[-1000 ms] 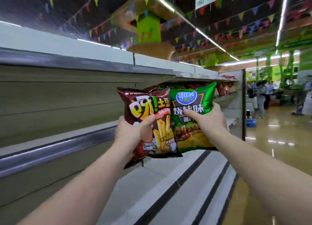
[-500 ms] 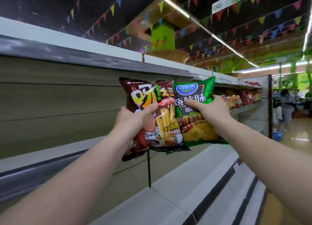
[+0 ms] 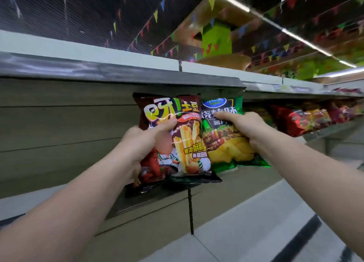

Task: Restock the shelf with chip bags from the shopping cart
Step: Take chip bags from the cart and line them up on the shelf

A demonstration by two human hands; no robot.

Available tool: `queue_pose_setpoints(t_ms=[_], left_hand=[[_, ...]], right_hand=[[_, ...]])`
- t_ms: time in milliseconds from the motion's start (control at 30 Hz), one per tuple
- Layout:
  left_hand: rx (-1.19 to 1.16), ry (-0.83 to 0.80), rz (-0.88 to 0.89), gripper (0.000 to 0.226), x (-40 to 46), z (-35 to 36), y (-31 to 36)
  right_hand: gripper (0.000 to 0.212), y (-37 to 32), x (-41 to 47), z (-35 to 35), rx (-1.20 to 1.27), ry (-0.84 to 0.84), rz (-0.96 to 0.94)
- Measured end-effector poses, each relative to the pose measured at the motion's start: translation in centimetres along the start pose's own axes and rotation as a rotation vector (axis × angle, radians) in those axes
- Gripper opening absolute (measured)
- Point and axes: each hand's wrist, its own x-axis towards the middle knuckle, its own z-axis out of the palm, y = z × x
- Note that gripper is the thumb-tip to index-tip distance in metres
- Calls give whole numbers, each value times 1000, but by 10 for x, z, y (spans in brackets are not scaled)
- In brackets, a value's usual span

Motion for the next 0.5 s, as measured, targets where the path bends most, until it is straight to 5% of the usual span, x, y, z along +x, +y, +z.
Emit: queue_pose_setpoints(t_ms=[100, 500], left_hand=[[33, 90, -26, 101, 1, 6, 5], [101, 255, -99, 66, 2, 33, 12]], right_hand=[[70, -3, 22, 2, -3, -125, 28], [51, 7, 101, 49, 53, -528, 106]])
